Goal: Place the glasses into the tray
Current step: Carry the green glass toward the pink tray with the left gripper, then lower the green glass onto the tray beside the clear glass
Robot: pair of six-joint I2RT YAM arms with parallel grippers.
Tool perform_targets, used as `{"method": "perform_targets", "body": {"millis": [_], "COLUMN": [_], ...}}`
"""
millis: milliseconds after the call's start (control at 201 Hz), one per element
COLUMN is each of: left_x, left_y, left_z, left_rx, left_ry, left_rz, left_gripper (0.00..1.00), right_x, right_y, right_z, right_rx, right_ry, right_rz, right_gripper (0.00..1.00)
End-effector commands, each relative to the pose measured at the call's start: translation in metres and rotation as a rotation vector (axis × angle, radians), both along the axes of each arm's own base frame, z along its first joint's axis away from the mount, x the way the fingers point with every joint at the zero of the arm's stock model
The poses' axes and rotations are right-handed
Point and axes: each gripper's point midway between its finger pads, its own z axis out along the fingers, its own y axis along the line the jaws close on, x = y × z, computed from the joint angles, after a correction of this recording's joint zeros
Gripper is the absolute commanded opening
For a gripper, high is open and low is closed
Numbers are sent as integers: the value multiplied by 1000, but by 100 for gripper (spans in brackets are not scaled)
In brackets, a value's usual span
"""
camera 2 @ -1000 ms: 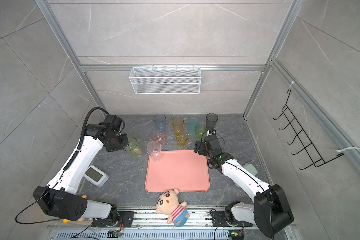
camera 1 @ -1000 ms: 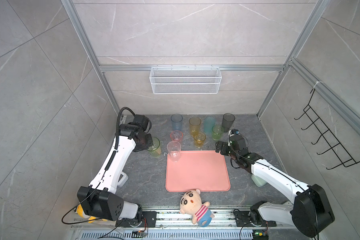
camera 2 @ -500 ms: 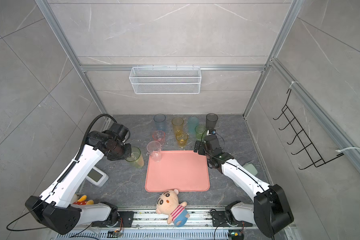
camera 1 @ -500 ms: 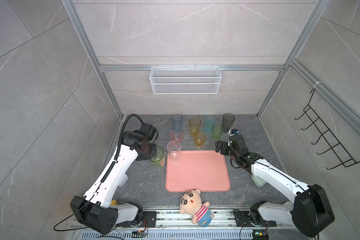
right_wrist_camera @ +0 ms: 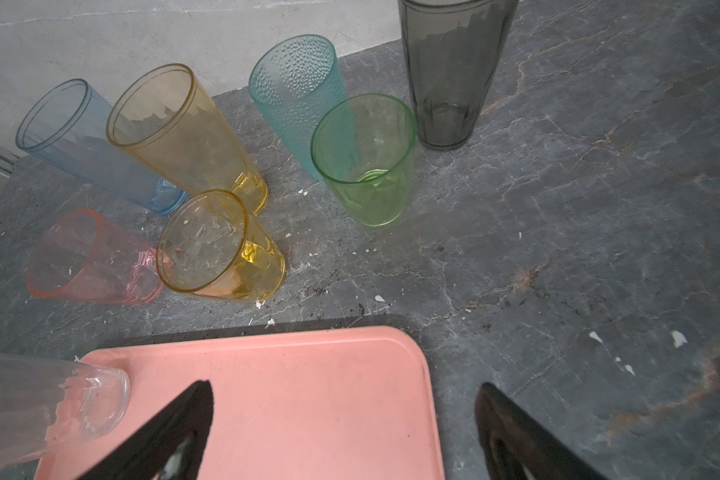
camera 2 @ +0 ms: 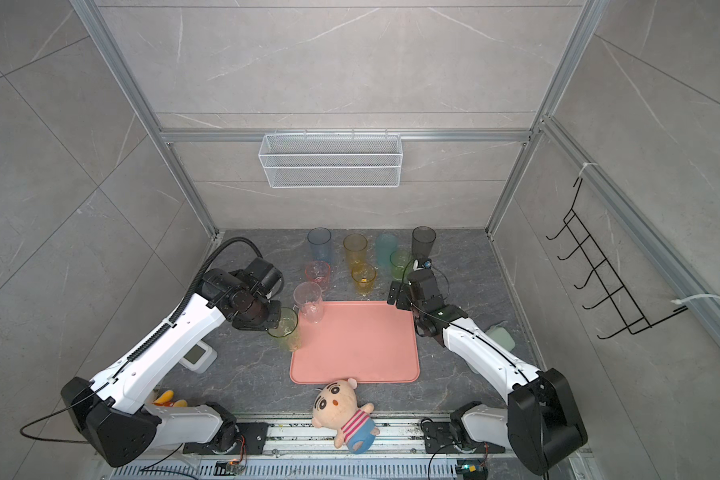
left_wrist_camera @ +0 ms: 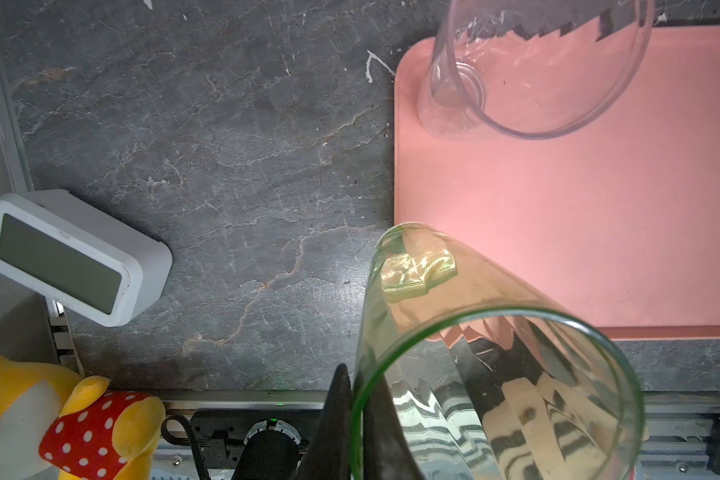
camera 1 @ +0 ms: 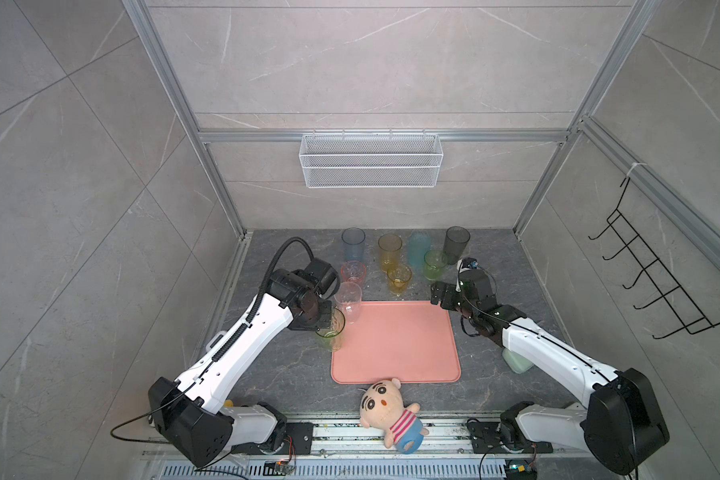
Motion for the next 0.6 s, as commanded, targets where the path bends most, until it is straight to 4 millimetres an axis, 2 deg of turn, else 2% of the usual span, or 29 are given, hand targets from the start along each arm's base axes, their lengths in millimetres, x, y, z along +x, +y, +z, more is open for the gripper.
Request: {"method": "perform_targets", "body": {"millis": [0, 259, 593], "left_x": [8, 17, 26], "left_y": [-15, -32, -42], "left_z": [-6, -32, -46], "left_rx": [-42, -74, -71], "left_ry": [-10, 19, 38], "left_rz": [8, 12, 13], "left_gripper": [0, 0, 0], "right_x": [2, 2, 3], "right_y": [1, 1, 2], "right_z": [11, 10, 8], "right_rx": [-21, -22, -23], "right_ry": [-18, -16, -11], "right_rz": [5, 5, 8], "right_gripper": [99, 99, 99]}}
